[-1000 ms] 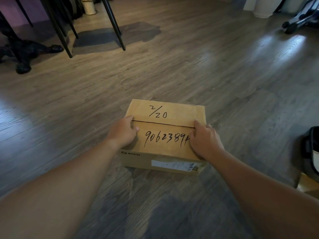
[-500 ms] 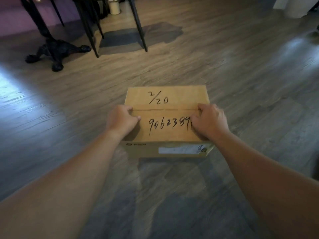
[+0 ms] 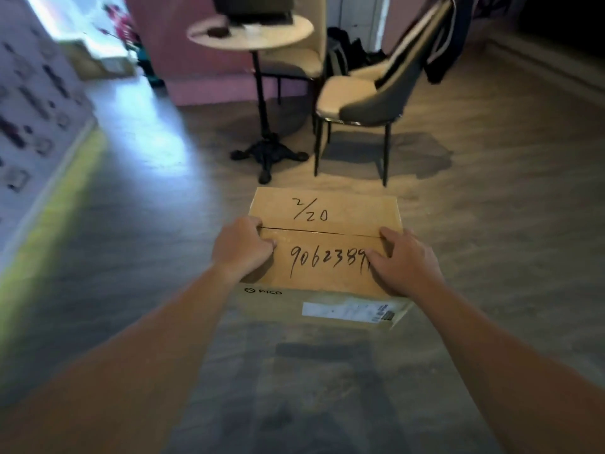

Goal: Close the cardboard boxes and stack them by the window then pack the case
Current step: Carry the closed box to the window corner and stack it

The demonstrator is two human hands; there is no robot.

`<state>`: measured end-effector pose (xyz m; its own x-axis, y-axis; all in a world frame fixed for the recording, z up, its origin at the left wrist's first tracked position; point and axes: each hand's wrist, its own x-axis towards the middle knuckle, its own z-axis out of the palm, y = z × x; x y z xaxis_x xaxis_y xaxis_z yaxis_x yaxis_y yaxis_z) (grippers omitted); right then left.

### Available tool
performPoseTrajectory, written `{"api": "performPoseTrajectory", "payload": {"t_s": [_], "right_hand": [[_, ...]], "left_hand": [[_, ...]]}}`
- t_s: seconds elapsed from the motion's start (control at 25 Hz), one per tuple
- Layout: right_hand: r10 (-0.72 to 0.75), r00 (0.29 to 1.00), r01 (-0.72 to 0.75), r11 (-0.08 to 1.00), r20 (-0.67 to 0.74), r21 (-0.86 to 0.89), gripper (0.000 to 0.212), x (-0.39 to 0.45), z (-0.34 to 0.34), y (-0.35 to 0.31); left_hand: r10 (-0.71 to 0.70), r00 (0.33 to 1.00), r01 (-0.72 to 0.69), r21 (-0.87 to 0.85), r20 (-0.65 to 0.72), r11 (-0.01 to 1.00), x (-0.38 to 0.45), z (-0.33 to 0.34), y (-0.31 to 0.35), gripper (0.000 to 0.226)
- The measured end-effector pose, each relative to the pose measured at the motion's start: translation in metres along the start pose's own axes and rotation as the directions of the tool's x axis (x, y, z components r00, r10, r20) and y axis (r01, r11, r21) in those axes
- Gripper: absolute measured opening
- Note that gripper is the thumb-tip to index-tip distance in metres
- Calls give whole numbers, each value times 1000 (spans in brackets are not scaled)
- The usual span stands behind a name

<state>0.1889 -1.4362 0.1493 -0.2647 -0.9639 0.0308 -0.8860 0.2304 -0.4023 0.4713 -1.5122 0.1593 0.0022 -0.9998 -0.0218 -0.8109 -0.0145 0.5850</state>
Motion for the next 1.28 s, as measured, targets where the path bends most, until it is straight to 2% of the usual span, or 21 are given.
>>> {"api": "performPoseTrajectory", "payload": {"t_s": [0.12,0.24,0.48,0.72,1.08,1.28], "right_hand": [[-72,997,72,997,9,37,67,15,-61,-99],[-140,990,140,990,22,4,64,26,-100,-199],[-239,970,240,971,42,-18,71,63,-127,-355],[-324,944,326,945,64,-28,71,145,-110,-448],[-483,866,477,876,132,74,38,366,-44,-586],[-535,831,521,844,152,123,51,479,-6,-684]], "left_hand": [[-47,997,47,1,-56,999,6,-112,1,34],[-81,986,81,-6,-148,997,13,-214,-19,34],[-81,955,93,27,-287,995,46,-354,-68,35],[-77,940,114,93,-332,989,125,-415,-112,40],[-149,918,217,150,-367,965,335,-481,-160,28],[-220,884,293,121,-412,949,450,-526,-201,20]]}}
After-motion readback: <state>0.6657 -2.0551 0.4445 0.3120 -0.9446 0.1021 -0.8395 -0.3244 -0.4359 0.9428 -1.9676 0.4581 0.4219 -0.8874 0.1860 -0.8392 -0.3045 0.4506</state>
